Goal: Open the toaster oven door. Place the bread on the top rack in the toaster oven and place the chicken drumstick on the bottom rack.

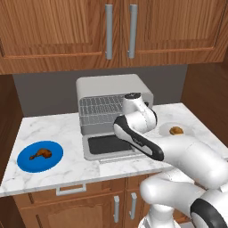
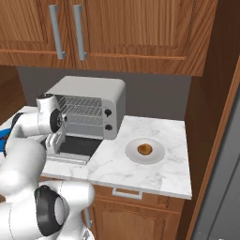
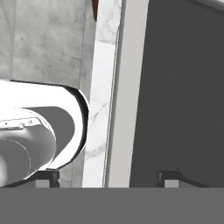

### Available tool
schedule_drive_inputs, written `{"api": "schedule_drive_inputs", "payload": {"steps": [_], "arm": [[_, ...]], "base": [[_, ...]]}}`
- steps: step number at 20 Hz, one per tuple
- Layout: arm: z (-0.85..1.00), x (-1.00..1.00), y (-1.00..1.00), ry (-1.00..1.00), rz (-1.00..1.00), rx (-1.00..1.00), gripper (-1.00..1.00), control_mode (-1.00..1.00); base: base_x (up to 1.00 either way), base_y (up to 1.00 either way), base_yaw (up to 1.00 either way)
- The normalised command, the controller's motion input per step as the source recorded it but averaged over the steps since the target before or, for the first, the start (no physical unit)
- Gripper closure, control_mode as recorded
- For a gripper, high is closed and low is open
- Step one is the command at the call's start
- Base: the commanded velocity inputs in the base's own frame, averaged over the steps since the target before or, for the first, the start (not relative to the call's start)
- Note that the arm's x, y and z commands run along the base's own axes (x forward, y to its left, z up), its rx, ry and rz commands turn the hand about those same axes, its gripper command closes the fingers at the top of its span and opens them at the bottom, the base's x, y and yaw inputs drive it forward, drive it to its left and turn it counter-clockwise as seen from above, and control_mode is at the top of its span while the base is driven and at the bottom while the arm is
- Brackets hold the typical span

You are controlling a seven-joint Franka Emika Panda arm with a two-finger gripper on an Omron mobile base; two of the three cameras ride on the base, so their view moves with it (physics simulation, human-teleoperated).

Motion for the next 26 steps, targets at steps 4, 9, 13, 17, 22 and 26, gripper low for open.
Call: {"api": "schedule_drive_inputs", "payload": {"steps": [4,9,13,17,22,26], "arm": [[0.28,0.27,0.05,0.03,0.20,-0.13,-1.00,-1.00],[-0.35,0.67,0.00,0.04,0.41,-0.18,-1.00,-1.00],[-0.07,0.37,-0.01,-0.14,0.52,-0.31,-1.00,-1.00],[0.27,0.14,-0.01,-0.33,0.42,-0.29,-1.00,-1.00],[0.04,0.40,0.00,-0.40,0.27,-0.25,-1.00,-1.00],[0.02,0.70,0.00,-0.29,0.20,-0.13,-1.00,-1.00]], "base": [[0.00,0.00,0.00],[0.00,0.00,0.00],[0.00,0.00,0.00],[0.00,0.00,0.00],[0.00,0.00,0.00],[0.00,0.00,0.00]]}}
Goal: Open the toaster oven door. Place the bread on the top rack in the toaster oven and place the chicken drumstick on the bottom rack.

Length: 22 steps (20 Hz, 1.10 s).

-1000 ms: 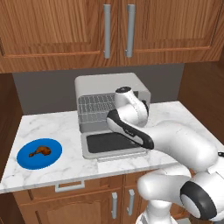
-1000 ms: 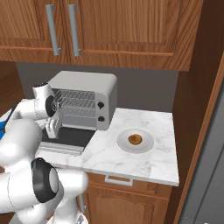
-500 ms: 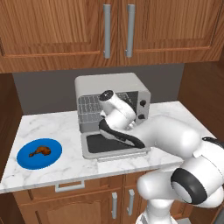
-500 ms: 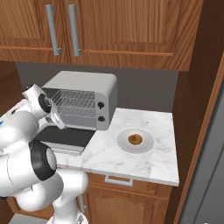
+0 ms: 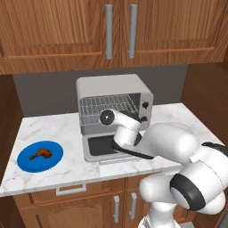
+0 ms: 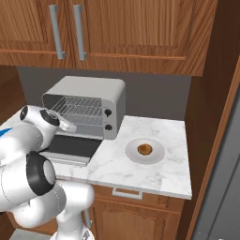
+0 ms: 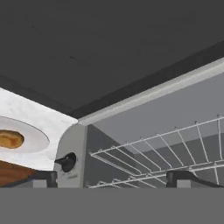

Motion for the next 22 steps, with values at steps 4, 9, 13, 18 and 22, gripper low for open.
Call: {"api": "schedule_drive_inputs", "payload": {"steps": [4,9,13,18,22], "arm": [[0.21,0.80,0.00,-0.10,0.13,-0.04,-1.00,-1.00],[0.21,0.66,0.06,0.00,0.08,0.00,-1.00,-1.00],[-0.04,0.43,0.25,0.01,0.06,-0.03,-1.00,-1.00],[0.00,0.29,0.42,0.00,0.09,-0.05,-1.00,-1.00],[0.00,0.45,0.30,0.00,0.09,-0.04,-1.00,-1.00]], "base": [[0.00,0.00,0.00],[0.00,0.00,0.00],[0.00,0.00,0.00],[0.00,0.00,0.00],[0.00,0.00,0.00]]}}
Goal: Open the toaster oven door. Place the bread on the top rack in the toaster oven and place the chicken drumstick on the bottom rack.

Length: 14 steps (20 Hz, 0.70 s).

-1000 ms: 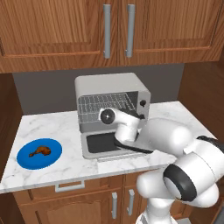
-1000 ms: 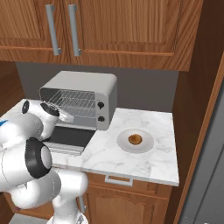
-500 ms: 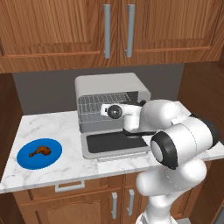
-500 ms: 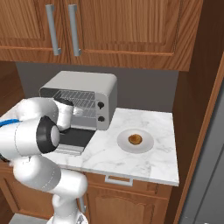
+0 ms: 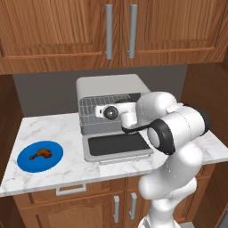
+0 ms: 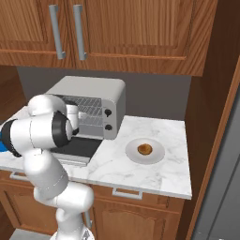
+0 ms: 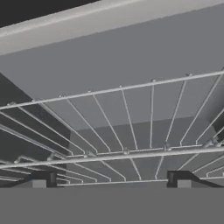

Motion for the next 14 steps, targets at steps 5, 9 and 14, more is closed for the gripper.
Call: {"api": "schedule_drive_inputs", "payload": {"steps": [5,9,14], "arm": [[0.03,0.34,0.22,-0.02,0.09,-0.06,-1.00,-1.00],[-0.05,0.42,0.11,0.00,0.08,-0.06,-1.00,-1.00],[-0.37,0.63,0.02,0.02,0.08,-0.04,-1.00,-1.00]], "base": [[0.00,0.00,0.00],[0.00,0.00,0.00],[0.00,0.00,0.00]]}}
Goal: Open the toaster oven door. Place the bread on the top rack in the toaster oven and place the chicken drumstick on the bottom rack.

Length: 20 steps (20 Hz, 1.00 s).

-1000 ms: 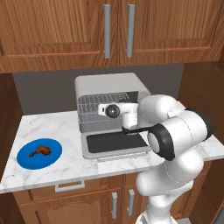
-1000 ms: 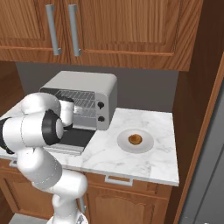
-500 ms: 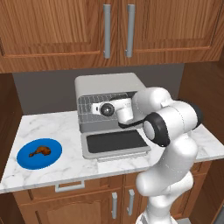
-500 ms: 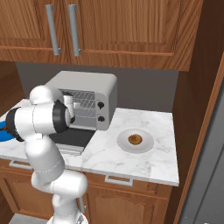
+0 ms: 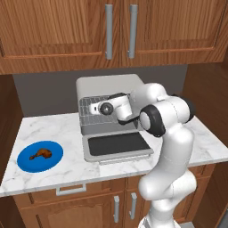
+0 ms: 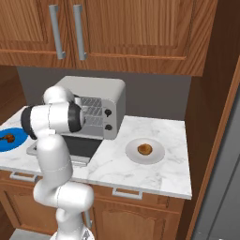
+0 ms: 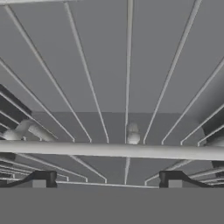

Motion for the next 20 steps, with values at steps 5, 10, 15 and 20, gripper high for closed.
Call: {"api": "schedule_drive_inputs", "payload": {"steps": [5,10,15,20], "arm": [[-0.65,0.32,0.00,0.09,0.09,-0.01,-1.00,-1.00],[-0.74,-0.44,0.00,0.18,0.03,0.00,-1.00,-1.00],[-0.51,-1.00,0.00,0.24,0.00,0.00,-1.00,-1.00],[-0.37,-1.00,0.00,0.25,0.00,0.00,-1.00,-1.00]], "base": [[0.00,0.00,0.00],[0.00,0.00,0.00],[0.00,0.00,0.00],[0.00,0.00,0.00]]}}
